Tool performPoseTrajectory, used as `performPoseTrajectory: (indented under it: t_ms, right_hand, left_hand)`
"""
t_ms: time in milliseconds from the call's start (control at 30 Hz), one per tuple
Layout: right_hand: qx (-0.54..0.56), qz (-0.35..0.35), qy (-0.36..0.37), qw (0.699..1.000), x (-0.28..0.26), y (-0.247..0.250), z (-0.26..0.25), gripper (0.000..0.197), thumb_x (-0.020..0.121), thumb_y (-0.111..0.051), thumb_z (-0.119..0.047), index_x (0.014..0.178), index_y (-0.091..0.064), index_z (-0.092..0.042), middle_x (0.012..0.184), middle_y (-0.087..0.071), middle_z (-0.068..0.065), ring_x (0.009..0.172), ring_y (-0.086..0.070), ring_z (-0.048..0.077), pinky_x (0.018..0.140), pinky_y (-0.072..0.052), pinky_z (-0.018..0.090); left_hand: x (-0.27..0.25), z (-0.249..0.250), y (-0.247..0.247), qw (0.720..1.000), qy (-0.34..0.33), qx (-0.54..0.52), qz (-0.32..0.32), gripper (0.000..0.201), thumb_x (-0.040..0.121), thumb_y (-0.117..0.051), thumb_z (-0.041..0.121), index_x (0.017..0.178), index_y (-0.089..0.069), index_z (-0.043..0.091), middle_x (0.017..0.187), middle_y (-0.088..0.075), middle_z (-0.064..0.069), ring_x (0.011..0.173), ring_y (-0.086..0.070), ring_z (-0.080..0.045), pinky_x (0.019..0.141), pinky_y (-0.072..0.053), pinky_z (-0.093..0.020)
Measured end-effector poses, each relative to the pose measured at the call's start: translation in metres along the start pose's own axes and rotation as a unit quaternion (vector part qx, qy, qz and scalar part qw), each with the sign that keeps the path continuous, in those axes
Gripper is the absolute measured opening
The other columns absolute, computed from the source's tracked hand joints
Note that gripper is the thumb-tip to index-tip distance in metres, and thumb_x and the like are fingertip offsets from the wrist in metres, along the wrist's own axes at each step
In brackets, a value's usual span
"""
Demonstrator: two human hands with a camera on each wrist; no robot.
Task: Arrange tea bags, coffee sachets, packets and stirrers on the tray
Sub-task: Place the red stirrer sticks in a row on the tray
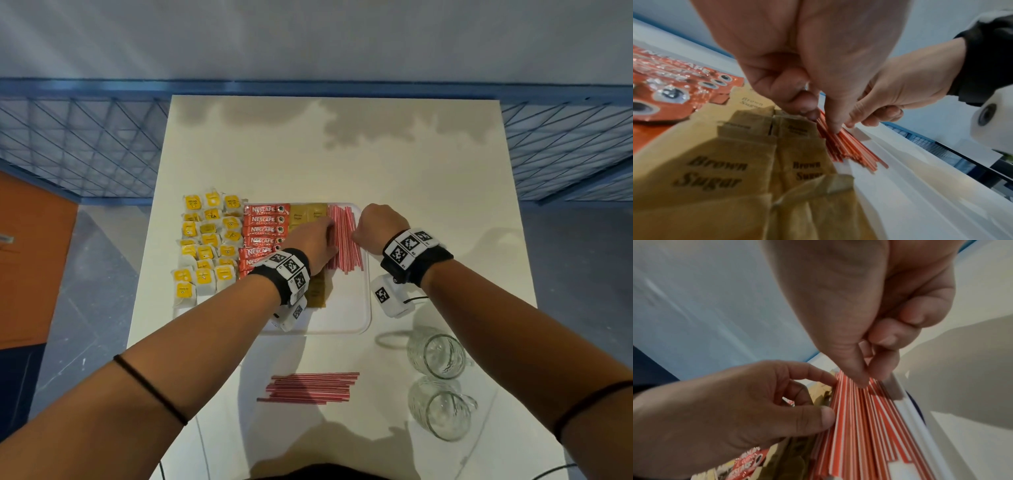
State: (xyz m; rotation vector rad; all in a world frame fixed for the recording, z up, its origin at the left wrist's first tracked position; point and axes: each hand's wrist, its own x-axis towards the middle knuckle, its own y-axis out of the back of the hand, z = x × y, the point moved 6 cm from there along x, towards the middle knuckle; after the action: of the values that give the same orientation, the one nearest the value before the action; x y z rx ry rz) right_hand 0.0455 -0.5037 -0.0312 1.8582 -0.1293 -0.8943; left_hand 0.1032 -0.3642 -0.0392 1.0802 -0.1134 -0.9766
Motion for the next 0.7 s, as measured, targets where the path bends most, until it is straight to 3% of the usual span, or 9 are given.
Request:
performPoseTrajectory:
  t_ms: [100, 267, 433, 600, 700]
  right_hand:
    - [-0.013, 0.001, -0.015, 1.0, -0.003, -0.003, -0.001, 0.026, 0.093, -0.062, -0.017, 0.07, -0.048, -0.017, 0.068, -0.056, 0.0, 0.057, -0.052, 0.016, 0.055, -0.041, 0.028]
    - [-0.002, 0.013, -0.017, 1.0, -0.007, -0.001, -0.003, 0.028, 0.095, -0.056, -0.016, 0.068, -0.046, -0.017, 0.067, -0.054, 0.0, 0.062, -0.055, 0.021, 0.062, -0.044, 0.031]
    - [0.001, 0.011, 0.026, 1.0, -0.012, -0.007, -0.008, 0.036, 0.097, -0.057, -0.032, 0.066, -0.046, -0.02, 0.064, -0.055, -0.001, 0.057, -0.055, 0.017, 0.049, -0.034, 0.026]
    - [0.011, 0.012, 0.006, 1.0, -0.018, -0.011, -0.001, 0.034, 0.096, -0.058, -0.029, 0.065, -0.049, -0.018, 0.064, -0.055, 0.0, 0.062, -0.06, 0.023, 0.053, -0.038, 0.027]
    - [0.035, 0.007, 0.016, 0.999, -0.029, -0.009, -0.002, 0.036, 0.095, -0.057, -0.027, 0.061, -0.051, -0.016, 0.06, -0.055, 0.0, 0.054, -0.055, 0.019, 0.049, -0.034, 0.026]
  left_hand:
    - [0.004, 0.001, -0.004, 1.0, -0.004, 0.008, 0.004, 0.042, 0.094, -0.066, 0.03, 0.133, -0.053, 0.023, 0.112, -0.072, -0.003, 0.091, -0.068, -0.022, 0.071, -0.051, -0.029]
    - [0.006, 0.002, -0.005, 1.0, -0.001, 0.014, 0.007, 0.036, 0.094, -0.066, 0.031, 0.128, -0.056, 0.021, 0.108, -0.072, -0.002, 0.089, -0.067, -0.022, 0.075, -0.055, -0.032]
    - [0.004, 0.003, -0.006, 0.999, -0.008, 0.037, 0.01, 0.03, 0.097, -0.061, 0.028, 0.126, -0.056, 0.02, 0.102, -0.071, -0.002, 0.083, -0.063, -0.02, 0.071, -0.053, -0.03]
    - [-0.003, 0.004, -0.001, 0.998, -0.003, 0.055, 0.003, 0.026, 0.099, -0.057, 0.033, 0.121, -0.058, 0.021, 0.098, -0.07, -0.001, 0.083, -0.065, -0.021, 0.076, -0.059, -0.037]
    - [-0.015, 0.006, 0.005, 0.998, -0.008, 0.064, 0.004, 0.02, 0.099, -0.055, 0.034, 0.113, -0.06, 0.021, 0.092, -0.068, 0.001, 0.077, -0.062, -0.018, 0.068, -0.055, -0.032]
